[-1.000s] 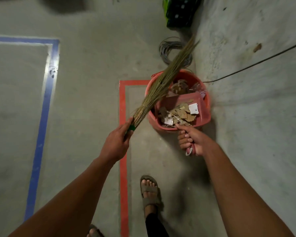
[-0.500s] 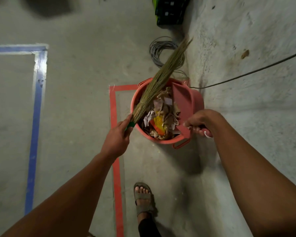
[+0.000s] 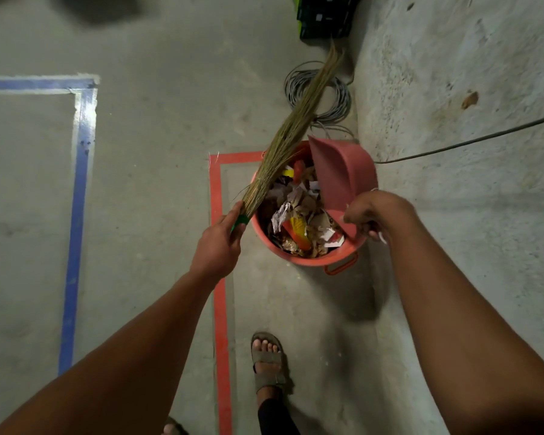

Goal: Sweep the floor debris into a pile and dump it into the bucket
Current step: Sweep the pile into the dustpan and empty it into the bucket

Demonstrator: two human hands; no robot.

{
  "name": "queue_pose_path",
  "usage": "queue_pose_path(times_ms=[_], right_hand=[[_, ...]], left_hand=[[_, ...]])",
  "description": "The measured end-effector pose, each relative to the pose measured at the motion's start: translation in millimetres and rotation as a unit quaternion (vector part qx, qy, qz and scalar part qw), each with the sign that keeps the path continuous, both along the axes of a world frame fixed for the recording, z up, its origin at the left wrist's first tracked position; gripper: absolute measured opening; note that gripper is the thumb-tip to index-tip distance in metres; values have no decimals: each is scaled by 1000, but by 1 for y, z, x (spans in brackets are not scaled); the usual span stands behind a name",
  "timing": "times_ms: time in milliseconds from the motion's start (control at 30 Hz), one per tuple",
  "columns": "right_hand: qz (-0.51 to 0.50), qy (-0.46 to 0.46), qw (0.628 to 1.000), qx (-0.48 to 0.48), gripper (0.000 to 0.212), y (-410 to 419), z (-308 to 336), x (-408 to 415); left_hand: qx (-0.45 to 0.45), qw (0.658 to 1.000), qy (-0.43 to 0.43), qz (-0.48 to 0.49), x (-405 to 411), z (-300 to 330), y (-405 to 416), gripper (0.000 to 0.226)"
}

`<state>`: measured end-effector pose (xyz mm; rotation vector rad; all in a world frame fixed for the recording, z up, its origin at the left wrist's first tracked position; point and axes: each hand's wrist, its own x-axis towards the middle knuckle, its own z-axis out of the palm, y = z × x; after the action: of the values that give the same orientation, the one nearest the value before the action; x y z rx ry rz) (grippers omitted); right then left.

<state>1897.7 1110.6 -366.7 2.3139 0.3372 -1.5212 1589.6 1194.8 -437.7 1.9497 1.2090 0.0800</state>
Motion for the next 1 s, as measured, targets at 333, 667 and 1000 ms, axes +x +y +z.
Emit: queue_pose_path(times_ms=[333, 667, 1000], right_hand=[[-16, 30, 999, 17, 25, 16, -63, -52], [84, -12, 996, 17, 17, 2, -21, -2], [162, 24, 986, 12, 18, 15, -59, -52]], left_hand=[[-28, 999, 23, 17, -1, -31, -7, 55], [-27, 999, 30, 29, 11, -6, -7, 55], [-9, 999, 16, 51, 35, -10, 1, 52]])
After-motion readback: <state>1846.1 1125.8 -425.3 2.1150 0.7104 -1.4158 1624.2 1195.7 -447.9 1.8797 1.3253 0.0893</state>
